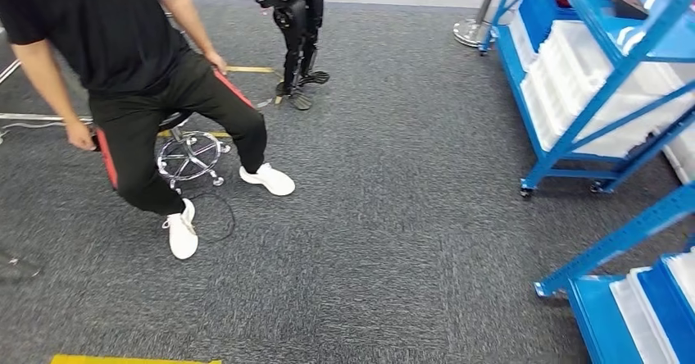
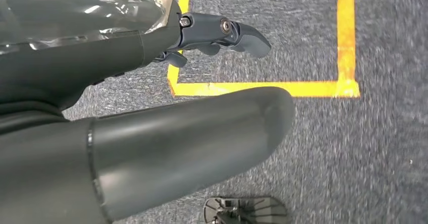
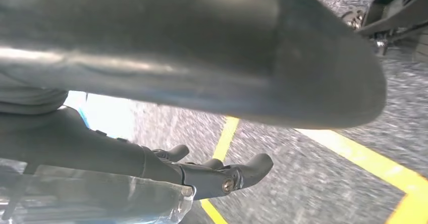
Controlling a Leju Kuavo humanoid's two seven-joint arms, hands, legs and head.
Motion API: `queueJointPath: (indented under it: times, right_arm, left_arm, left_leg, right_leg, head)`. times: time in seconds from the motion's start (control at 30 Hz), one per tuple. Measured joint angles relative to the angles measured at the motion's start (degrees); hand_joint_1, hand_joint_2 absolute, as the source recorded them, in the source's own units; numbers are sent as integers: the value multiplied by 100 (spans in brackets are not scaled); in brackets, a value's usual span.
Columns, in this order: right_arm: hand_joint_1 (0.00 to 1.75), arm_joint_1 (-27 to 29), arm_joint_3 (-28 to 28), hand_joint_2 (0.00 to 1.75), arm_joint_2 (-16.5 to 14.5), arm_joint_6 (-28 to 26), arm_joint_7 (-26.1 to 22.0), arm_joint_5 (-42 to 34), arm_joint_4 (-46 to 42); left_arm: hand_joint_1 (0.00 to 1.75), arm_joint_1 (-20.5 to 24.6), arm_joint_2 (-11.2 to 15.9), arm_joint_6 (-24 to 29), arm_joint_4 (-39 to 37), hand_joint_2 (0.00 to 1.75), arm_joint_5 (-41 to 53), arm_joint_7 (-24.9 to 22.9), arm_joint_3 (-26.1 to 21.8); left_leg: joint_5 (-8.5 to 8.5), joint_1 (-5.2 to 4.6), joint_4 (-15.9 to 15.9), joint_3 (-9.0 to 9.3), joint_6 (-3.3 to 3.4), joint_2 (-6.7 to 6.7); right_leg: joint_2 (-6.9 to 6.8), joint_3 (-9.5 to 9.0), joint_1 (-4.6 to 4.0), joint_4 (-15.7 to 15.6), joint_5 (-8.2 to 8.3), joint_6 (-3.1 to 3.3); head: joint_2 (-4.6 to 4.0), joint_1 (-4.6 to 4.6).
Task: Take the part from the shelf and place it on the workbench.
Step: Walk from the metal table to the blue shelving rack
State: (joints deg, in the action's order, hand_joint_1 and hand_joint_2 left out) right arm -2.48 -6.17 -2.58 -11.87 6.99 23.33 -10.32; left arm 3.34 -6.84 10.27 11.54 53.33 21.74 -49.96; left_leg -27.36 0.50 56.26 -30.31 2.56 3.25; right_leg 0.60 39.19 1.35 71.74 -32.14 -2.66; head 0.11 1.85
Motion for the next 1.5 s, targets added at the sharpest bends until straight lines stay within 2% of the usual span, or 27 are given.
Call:
queueJointPath:
  times: [0.03,0.1,0.17,0.23,0.27,0.33,0.4,0.43,0.47,0.5,0.53,0.6,0.67,0.7,0.77,0.83,0.9,0.97,1.0,1.07,1.13,1.2,1.27,1.33,1.4,1.47,1.5]
  right_arm:
    - [0,6,-3,0,3,0,1,4,0]
    - [0,-5,-4,0,2,0,-1,17,0]
    - [0,-19,-4,0,-4,0,-4,28,0]
    - [0,-6,-4,0,-2,0,-6,37,0]
    - [0,2,-4,0,0,0,-6,46,0]
    - [0,4,-4,0,7,0,-8,73,0]
    - [0,-3,-4,0,14,0,-18,95,0]
    - [0,-4,-4,0,15,0,-24,99,0]
    - [0,-2,-4,0,14,0,-28,100,0]
    - [0,4,-4,0,14,0,-30,100,0]
    - [0,9,-4,0,15,0,-30,100,0]
    - [0,11,-4,0,13,0,-31,100,0]
    - [0,-1,-4,0,8,0,-32,101,0]
    - [0,-2,-4,0,5,0,-33,101,0]
    - [0,13,-4,0,4,0,-34,102,0]
    - [0,14,-4,0,3,0,-34,101,0]
    - [0,-1,-4,0,1,0,-34,101,0]
    - [0,2,-4,0,1,0,-34,101,0]
    - [0,11,-4,0,2,0,-34,100,0]
    - [0,24,-4,0,9,0,-34,101,0]
    - [0,8,-4,0,8,0,-34,101,0]
    - [0,-2,-4,0,0,0,-35,102,0]
    - [0,7,-4,0,4,0,-35,102,0]
    - [0,6,-4,0,11,0,-35,102,0]
    - [0,-2,-4,0,15,0,-35,102,0]
    - [0,-4,-4,0,12,0,-34,102,0]
    - [0,0,-4,0,11,0,-34,102,0]
  left_arm:
    - [0,1,-5,-1,0,0,2,-9,0]
    - [0,2,-10,-1,2,0,4,-14,0]
    - [0,7,-7,0,3,0,4,-15,0]
    - [0,30,-16,1,2,0,2,-15,0]
    - [0,44,-22,2,2,0,0,-14,0]
    - [0,46,-34,10,1,0,-4,-14,0]
    - [0,17,-39,17,-1,0,-4,-14,0]
    - [0,-1,-40,17,-2,0,-4,-14,0]
    - [0,-15,-40,17,-2,0,-4,-14,0]
    - [0,-23,-40,17,-2,0,-6,-14,0]
    - [0,-26,-40,17,-2,0,-8,-14,0]
    - [0,-27,-38,17,-3,0,-11,-14,0]
    - [0,-24,-37,18,-3,0,-9,-13,1]
    - [0,-21,-36,18,-2,0,-9,-13,1]
    - [0,-4,-40,19,-1,0,-10,-12,0]
    - [0,1,-44,20,0,0,-11,-11,0]
    - [0,-17,-42,19,0,0,-12,-10,-1]
    - [0,-29,-42,18,0,0,-13,-10,-2]
    - [0,-29,-44,18,0,0,-13,-10,-2]
    - [0,-26,-51,17,0,0,-12,-10,-2]
    - [0,-26,-48,18,2,0,-13,-10,-2]
    - [0,-14,-41,19,3,0,-12,-10,-2]
    - [0,17,-46,19,2,0,-11,-10,-2]
    - [0,34,-49,19,2,0,-11,-10,-2]
    - [0,22,-49,18,0,0,-11,-10,-1]
    - [0,-5,-49,17,-2,0,-11,-10,0]
    - [0,-14,-49,17,-2,0,-11,-10,-1]
  left_leg:
    - [-4,4,2,3,-12,74]
    - [-32,-12,21,24,-76,208]
    - [-64,-32,42,57,-163,318]
    - [-74,-6,39,90,-238,414]
    - [-108,22,66,91,-276,370]
    - [-372,65,387,-34,-326,78]
    - [-799,78,1128,-362,-330,-232]
    - [-945,78,1487,-531,-323,-293]
    - [-977,77,1688,-633,-311,-320]
    - [-886,77,1668,-632,-293,-336]
    - [-699,77,1427,-524,-271,-361]
    - [-308,83,657,-166,-220,-569]
    - [-181,71,219,26,-188,-756]
    - [-197,52,182,37,-174,-769]
    - [-145,22,116,52,-110,-630]
    - [-67,26,10,82,-17,-471]
    - [-35,18,-31,80,27,-286]
    - [-36,4,-29,65,26,-93]
    - [-39,4,-27,62,19,-11]
    - [-57,12,-17,72,-12,137]
    - [-104,-12,15,93,-90,263]
    - [-149,-34,36,130,-179,373]
    - [-183,3,43,171,-253,439]
    - [-376,50,255,110,-313,203]
    - [-800,68,926,-182,-327,-168]
    - [-1101,66,1648,-532,-304,-310]
    - [-1079,64,1763,-603,-282,-330]
  right_leg:
    - [-55,-197,26,-320,119,-62]
    - [-323,-654,53,-1111,351,-131]
    - [-470,-835,33,-1465,454,-77]
    - [-354,-801,8,-1459,485,22]
    - [-297,-796,15,-1465,497,63]
    - [-179,-803,41,-1479,536,156]
    - [-48,-768,14,-1476,569,230]
    - [31,-751,-11,-1474,581,251]
    - [112,-742,-31,-1472,588,260]
    - [195,-740,-45,-1468,592,264]
    - [277,-744,-54,-1462,592,262]
    - [433,-742,-70,-1434,595,251]
    - [560,-697,-76,-1412,611,207]
    - [618,-666,-73,-1414,629,169]
    - [677,-599,-54,-1416,656,89]
    - [444,-440,-66,-1166,526,83]
    - [130,-87,-69,-453,191,128]
    - [30,197,-49,172,-32,102]
    - [6,180,-32,188,-16,56]
    - [-114,-192,17,-430,210,-66]
    - [-383,-615,35,-1178,434,-108]
    - [-479,-726,6,-1415,501,-29]
    - [-335,-706,4,-1418,512,75]
    - [-207,-721,22,-1432,535,164]
    - [-75,-717,2,-1434,562,232]
    - [88,-701,-47,-1429,576,268]
    - [174,-702,-67,-1427,578,273]
  head:
    - [0,1]
    - [0,8]
    - [0,-12]
    - [0,-42]
    - [0,-49]
    - [0,-61]
    - [0,-72]
    - [0,-73]
    - [0,-73]
    - [0,-73]
    - [0,-73]
    - [0,-73]
    - [0,-70]
    - [0,-70]
    - [0,-69]
    - [0,-55]
    - [0,-32]
    - [0,-22]
    - [0,-21]
    - [0,-20]
    - [0,-23]
    - [0,-49]
    - [0,-72]
    - [0,-78]
    - [0,-88]
    - [0,-90]
    - [0,-90]
